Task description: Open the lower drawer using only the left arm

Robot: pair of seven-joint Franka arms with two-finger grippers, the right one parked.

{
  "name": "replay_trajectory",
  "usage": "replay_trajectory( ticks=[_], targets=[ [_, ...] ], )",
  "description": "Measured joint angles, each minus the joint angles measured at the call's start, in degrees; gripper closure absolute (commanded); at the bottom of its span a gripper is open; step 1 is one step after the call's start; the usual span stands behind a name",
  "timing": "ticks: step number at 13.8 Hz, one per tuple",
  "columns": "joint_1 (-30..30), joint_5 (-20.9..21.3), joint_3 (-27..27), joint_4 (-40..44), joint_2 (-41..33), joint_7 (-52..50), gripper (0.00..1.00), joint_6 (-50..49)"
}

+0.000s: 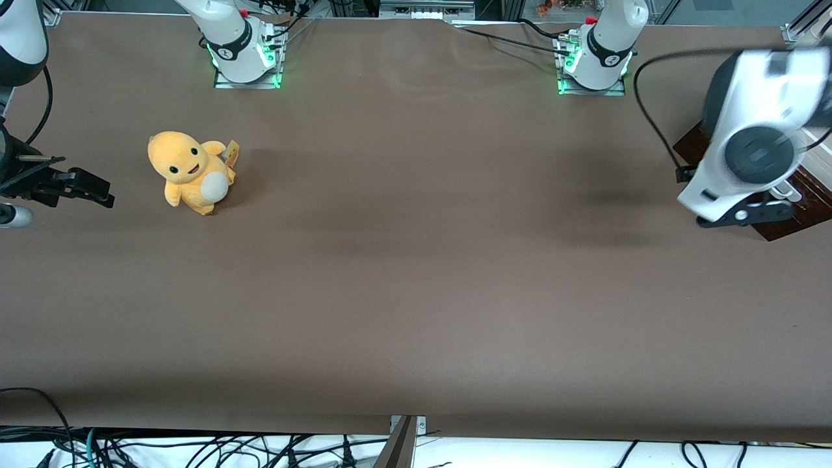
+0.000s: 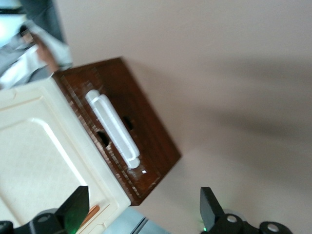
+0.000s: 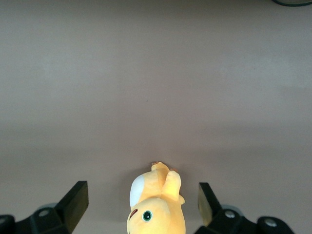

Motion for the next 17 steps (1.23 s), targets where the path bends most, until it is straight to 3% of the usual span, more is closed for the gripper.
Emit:
replay_trajectory(
  ticks=[4, 10, 13, 17],
  targets=[
    [-2.0, 6.6, -1.6, -7.3, 5.5, -14.7, 0.0, -1.2],
    [-0.5, 15.9, -1.0, -14.0, 9.6, -25.1, 0.0, -2.8],
    [3.0, 23.2, -0.9, -18.0, 10.7, -28.9, 0.0, -2.6],
    [9.2, 27.2, -0.8, -19.6, 12.2, -33.3, 0.0, -1.3]
  ],
)
